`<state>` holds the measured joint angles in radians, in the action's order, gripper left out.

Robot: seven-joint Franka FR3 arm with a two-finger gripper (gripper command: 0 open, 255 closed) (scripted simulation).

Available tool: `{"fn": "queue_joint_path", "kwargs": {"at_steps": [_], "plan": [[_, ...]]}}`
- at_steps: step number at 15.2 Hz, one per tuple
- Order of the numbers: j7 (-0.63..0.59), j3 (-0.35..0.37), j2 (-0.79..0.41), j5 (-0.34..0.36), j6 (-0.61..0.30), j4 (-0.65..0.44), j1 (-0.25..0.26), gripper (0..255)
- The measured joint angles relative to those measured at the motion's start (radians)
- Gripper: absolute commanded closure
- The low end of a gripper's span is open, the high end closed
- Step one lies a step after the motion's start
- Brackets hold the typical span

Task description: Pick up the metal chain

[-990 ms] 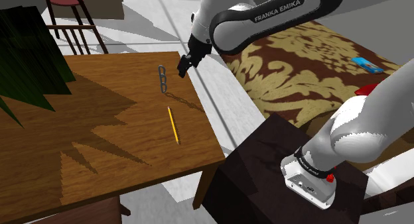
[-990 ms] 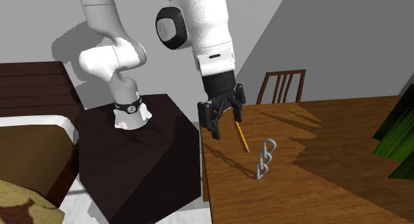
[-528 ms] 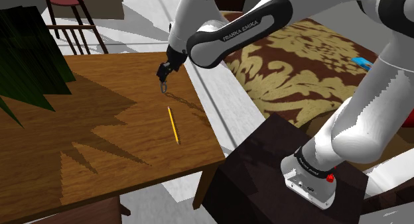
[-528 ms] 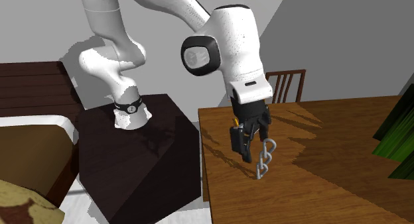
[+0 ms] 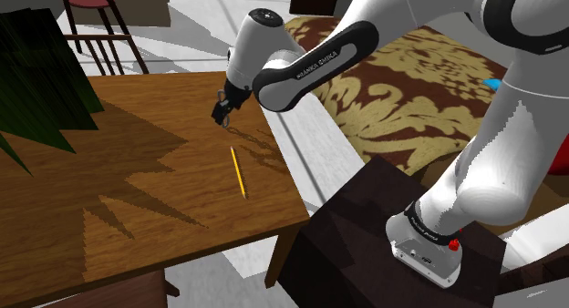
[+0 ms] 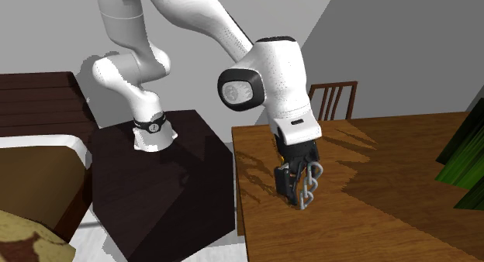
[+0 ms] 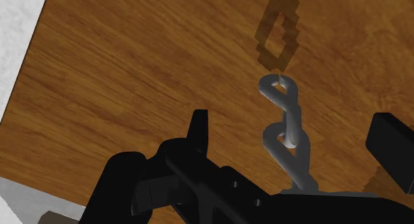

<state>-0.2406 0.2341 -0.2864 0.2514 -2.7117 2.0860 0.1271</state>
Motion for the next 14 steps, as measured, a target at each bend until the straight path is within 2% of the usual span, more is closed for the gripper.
{"fn": "queue_joint_path", "kwargs": {"at_steps": [1, 2, 14], "plan": [[-0.004, -0.002, -0.006, 0.004, -0.006, 0.0, 0.002, 0], [-0.005, -0.003, -0.009, 0.006, -0.008, 0.0, 0.003, 255], [-0.002, 0.0, -0.003, 0.002, 0.0, -0.003, 0.002, 255]]}}
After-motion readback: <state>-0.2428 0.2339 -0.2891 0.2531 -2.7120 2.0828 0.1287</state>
